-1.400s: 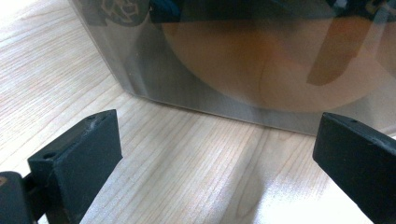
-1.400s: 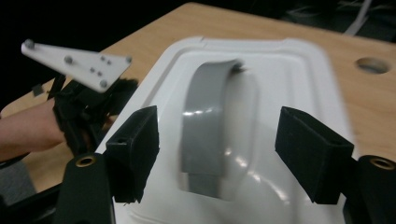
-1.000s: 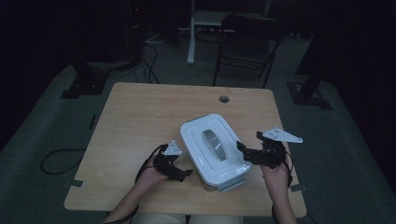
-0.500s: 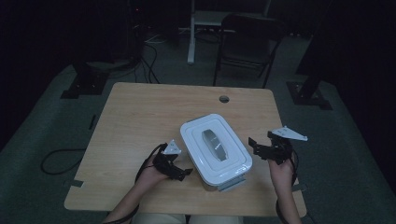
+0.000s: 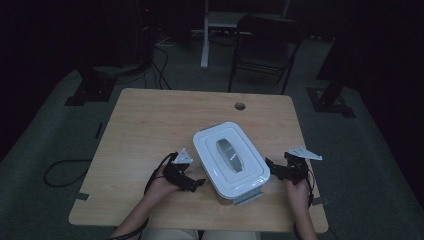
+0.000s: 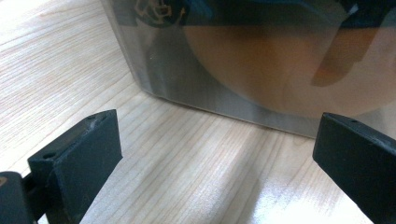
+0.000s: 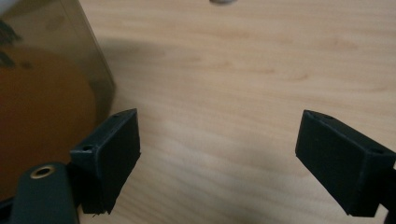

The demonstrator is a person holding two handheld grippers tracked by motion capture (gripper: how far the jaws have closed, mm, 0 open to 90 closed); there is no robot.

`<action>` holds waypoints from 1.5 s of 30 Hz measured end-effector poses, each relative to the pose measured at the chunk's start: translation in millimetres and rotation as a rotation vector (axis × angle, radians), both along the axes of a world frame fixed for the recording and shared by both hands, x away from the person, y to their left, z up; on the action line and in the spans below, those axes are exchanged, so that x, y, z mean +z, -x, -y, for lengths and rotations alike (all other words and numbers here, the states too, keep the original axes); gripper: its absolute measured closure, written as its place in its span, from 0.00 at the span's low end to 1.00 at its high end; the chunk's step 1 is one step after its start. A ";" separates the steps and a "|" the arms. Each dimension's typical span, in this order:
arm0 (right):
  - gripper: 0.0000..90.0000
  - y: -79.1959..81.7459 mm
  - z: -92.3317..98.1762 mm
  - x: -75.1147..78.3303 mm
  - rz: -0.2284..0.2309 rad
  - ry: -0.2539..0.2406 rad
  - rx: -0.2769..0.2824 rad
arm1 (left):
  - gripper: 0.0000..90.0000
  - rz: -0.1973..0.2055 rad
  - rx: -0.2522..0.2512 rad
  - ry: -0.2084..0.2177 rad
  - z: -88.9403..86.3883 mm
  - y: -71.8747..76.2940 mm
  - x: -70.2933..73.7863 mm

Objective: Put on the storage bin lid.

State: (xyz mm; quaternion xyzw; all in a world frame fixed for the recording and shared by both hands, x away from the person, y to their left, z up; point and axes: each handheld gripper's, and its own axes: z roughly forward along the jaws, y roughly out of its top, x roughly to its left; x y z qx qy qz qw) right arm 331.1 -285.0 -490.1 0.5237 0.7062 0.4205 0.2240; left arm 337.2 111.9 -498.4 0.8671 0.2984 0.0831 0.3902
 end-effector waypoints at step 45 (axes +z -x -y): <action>0.14 29.4 -67.5 -18.7 -0.013 0.014 0.156 | 0.02 0.019 0.100 -0.033 -25.8 -14.8 6.0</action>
